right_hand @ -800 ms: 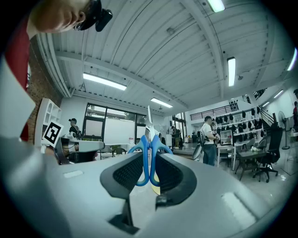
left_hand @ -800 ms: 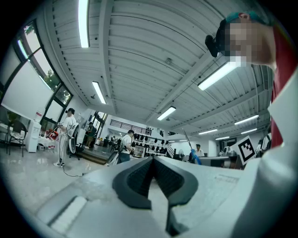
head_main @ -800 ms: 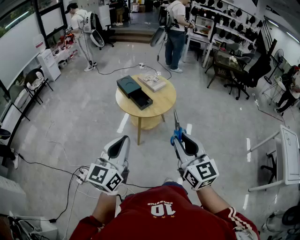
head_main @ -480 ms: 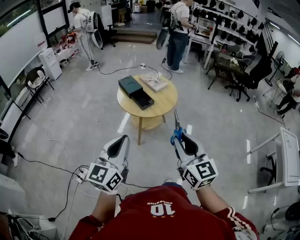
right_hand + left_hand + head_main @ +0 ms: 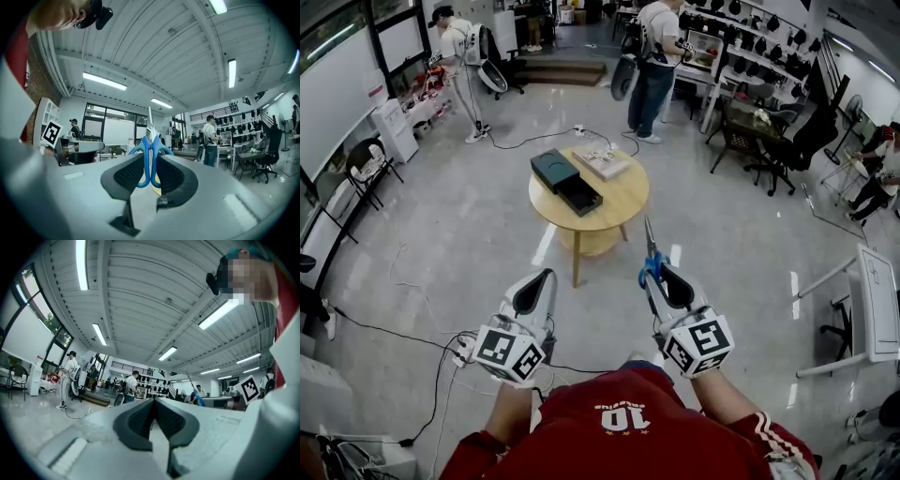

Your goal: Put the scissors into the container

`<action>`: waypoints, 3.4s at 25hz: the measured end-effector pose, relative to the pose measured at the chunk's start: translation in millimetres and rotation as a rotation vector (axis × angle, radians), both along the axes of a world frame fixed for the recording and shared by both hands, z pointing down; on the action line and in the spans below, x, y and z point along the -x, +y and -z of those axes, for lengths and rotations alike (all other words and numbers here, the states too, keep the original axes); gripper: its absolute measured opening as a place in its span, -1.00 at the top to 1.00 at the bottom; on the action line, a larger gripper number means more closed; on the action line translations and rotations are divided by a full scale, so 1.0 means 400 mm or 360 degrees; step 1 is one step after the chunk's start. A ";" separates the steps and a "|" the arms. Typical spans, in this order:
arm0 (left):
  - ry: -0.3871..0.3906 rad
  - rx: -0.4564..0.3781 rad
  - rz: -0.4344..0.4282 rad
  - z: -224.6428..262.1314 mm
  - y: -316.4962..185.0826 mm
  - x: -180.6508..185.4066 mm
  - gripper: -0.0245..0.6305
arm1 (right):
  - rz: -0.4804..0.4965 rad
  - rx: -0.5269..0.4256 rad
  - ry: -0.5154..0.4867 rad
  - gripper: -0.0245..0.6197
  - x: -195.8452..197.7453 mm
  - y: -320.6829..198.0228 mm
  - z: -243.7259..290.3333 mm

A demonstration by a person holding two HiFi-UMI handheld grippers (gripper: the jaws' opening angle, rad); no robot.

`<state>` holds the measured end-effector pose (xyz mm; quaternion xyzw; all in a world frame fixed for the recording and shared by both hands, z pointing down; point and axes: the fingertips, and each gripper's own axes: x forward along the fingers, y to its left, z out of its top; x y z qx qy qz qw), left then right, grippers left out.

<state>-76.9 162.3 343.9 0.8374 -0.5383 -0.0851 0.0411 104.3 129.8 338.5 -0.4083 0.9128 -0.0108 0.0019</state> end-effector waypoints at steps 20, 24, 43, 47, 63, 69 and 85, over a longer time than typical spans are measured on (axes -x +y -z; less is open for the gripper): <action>0.0027 0.0005 -0.0066 0.000 -0.006 -0.021 0.92 | 0.0010 -0.0009 0.0018 0.65 0.005 0.007 0.015; 0.0030 0.0012 -0.0069 -0.006 -0.019 -0.011 0.92 | 0.0018 -0.0004 0.0025 0.65 0.020 -0.002 0.012; 0.0033 0.0034 -0.0082 -0.014 -0.035 0.003 0.92 | 0.0123 -0.0008 0.0020 0.65 0.053 -0.007 0.010; 0.0040 0.0045 -0.0076 -0.024 -0.040 0.000 0.92 | 0.0145 -0.0003 0.0040 0.65 0.054 -0.006 0.001; 0.0031 0.0102 0.0054 -0.063 -0.132 0.093 0.92 | 0.0281 0.0049 0.0009 0.65 0.157 -0.136 -0.040; 0.0034 0.0103 0.0069 -0.054 -0.255 0.115 0.92 | 0.0296 0.0043 -0.0007 0.65 0.173 -0.265 -0.028; 0.0001 0.0113 0.0077 -0.048 -0.628 0.087 0.92 | 0.0361 0.0037 0.0088 0.65 0.183 -0.617 -0.055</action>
